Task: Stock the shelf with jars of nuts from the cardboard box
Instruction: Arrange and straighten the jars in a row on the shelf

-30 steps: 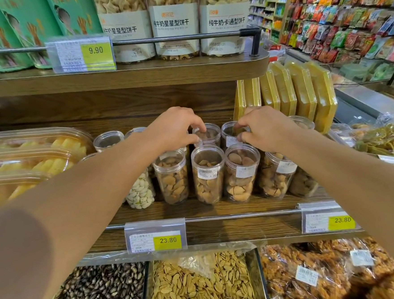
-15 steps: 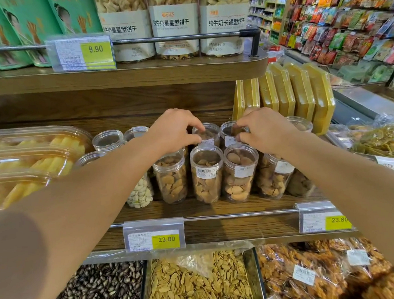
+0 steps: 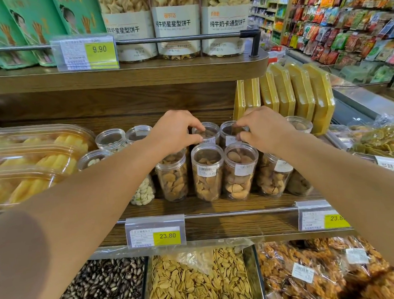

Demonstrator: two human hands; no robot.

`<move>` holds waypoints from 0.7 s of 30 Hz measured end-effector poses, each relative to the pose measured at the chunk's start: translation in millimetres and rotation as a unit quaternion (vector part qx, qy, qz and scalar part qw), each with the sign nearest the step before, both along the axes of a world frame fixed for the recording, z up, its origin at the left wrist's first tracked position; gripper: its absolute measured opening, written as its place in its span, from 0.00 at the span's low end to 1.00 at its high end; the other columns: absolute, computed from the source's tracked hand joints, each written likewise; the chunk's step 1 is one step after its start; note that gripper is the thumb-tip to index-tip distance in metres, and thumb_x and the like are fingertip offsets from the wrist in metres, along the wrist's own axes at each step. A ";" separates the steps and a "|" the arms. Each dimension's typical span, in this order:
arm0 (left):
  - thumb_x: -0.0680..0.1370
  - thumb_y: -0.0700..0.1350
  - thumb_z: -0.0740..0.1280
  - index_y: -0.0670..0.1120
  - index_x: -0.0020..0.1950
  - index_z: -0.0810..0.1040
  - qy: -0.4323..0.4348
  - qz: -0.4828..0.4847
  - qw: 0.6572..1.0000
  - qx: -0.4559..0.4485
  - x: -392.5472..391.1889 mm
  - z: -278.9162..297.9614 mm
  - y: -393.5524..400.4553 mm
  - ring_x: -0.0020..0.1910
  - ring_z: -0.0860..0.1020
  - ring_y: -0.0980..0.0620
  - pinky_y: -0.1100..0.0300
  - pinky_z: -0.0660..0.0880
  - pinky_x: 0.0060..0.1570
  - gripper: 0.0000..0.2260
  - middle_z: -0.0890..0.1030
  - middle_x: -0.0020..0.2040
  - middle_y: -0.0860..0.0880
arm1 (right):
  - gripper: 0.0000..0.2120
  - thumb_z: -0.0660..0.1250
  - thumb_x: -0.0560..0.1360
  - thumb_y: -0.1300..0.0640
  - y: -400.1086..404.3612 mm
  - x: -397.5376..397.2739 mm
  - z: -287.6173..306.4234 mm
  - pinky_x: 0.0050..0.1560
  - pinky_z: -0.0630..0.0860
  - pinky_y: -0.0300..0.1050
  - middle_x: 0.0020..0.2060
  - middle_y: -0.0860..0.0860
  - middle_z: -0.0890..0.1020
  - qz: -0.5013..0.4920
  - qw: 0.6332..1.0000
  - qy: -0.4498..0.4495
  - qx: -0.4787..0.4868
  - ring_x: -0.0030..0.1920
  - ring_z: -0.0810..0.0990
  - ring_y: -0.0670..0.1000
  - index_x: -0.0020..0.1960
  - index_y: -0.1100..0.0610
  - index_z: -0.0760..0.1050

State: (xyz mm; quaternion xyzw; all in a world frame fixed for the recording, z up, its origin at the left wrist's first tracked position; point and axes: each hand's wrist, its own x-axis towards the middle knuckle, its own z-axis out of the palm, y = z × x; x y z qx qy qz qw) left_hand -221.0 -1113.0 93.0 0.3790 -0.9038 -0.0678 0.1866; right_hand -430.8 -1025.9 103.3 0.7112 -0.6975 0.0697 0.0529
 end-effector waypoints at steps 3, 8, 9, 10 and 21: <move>0.75 0.53 0.71 0.52 0.59 0.82 -0.008 0.002 1.000 -0.007 1.3 2.3 4.6 0.58 0.77 0.51 0.49 0.74 0.59 0.14 0.81 0.58 0.51 | 0.19 0.64 0.79 0.50 1.3 1.0 -0.9 0.60 0.75 0.54 0.63 0.53 0.76 -0.003 1.000 -0.007 0.009 0.63 0.73 0.56 0.69 0.50 0.72; 0.77 0.52 0.67 0.53 0.62 0.80 -0.001 0.029 0.999 -0.014 31.6 14.2 18.5 0.62 0.76 0.52 0.51 0.72 0.63 0.15 0.80 0.61 0.53 | 0.18 0.59 0.80 0.56 10.9 13.5 4.4 0.61 0.74 0.52 0.66 0.53 0.75 0.001 0.998 -0.044 -0.033 0.65 0.72 0.56 0.70 0.51 0.71; 0.77 0.52 0.67 0.53 0.62 0.80 -0.003 0.035 0.999 -0.021 43.2 16.8 22.6 0.61 0.76 0.52 0.51 0.72 0.63 0.15 0.80 0.61 0.52 | 0.17 0.59 0.80 0.56 14.1 21.9 7.5 0.59 0.74 0.49 0.64 0.53 0.76 0.015 0.997 -0.052 -0.050 0.64 0.74 0.55 0.68 0.52 0.73; 0.77 0.52 0.67 0.53 0.62 0.80 -0.006 0.044 0.999 -0.024 55.6 19.4 27.6 0.60 0.77 0.52 0.52 0.72 0.62 0.14 0.81 0.61 0.52 | 0.15 0.60 0.80 0.55 18.0 32.9 10.6 0.56 0.74 0.46 0.61 0.52 0.77 0.032 0.995 -0.063 -0.066 0.61 0.75 0.53 0.66 0.53 0.75; 0.72 0.62 0.68 0.52 0.60 0.80 -0.079 0.119 0.988 -0.064 136.2 -8.1 55.3 0.61 0.73 0.46 0.49 0.73 0.59 0.22 0.79 0.60 0.49 | 0.21 0.62 0.76 0.40 36.5 155.4 -5.9 0.54 0.72 0.52 0.59 0.51 0.77 0.032 0.999 0.033 -0.024 0.61 0.73 0.56 0.62 0.52 0.75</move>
